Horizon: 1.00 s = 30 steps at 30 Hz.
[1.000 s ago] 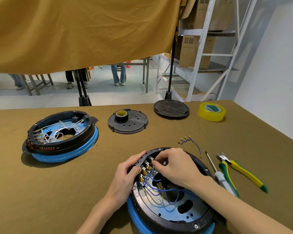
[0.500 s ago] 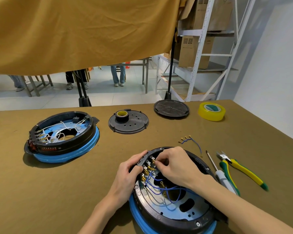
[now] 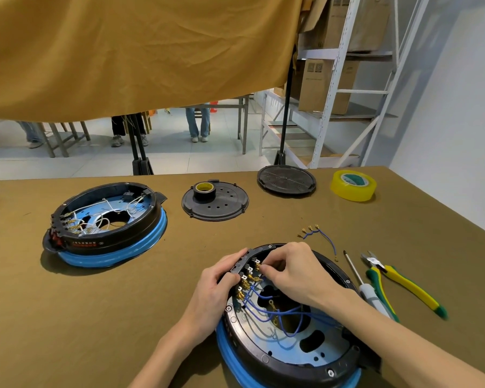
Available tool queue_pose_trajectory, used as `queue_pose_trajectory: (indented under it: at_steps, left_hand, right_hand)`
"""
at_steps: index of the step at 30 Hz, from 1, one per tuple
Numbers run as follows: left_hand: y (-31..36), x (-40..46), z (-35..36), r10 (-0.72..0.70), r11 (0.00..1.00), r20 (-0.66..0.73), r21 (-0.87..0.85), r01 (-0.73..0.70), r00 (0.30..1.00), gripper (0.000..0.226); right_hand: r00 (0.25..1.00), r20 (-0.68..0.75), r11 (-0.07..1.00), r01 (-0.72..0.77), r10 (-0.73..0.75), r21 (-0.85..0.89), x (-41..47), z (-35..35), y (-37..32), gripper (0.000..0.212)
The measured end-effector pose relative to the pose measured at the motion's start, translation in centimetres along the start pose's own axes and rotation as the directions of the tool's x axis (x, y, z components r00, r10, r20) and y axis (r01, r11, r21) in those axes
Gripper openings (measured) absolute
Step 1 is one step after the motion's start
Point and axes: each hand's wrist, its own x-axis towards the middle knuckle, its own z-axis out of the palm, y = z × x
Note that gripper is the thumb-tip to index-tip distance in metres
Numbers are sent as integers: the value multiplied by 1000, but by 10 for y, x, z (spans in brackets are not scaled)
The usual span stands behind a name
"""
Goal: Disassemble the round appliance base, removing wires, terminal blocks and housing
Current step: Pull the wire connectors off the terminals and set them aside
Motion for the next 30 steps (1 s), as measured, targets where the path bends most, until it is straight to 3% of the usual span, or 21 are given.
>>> queue_pose_trajectory:
  at_steps: [17,24,30]
  left_hand:
    - [-2,1,3,5,1000,17,-1,-5,1000,53]
    - [-3,3,6,15,1000,-32,-19,-16,999,56]
    - [-3,3,6,17,1000,-26,-23,-18,1000,55]
  right_hand:
    - [999,-37,1000,13,-14,-24,-6,1,0,18]
    - [998,5,996,-69,69,65,-3,-4,5,11]
    - [999,25,983,27,-23,-180,-10,-3,-4,14]
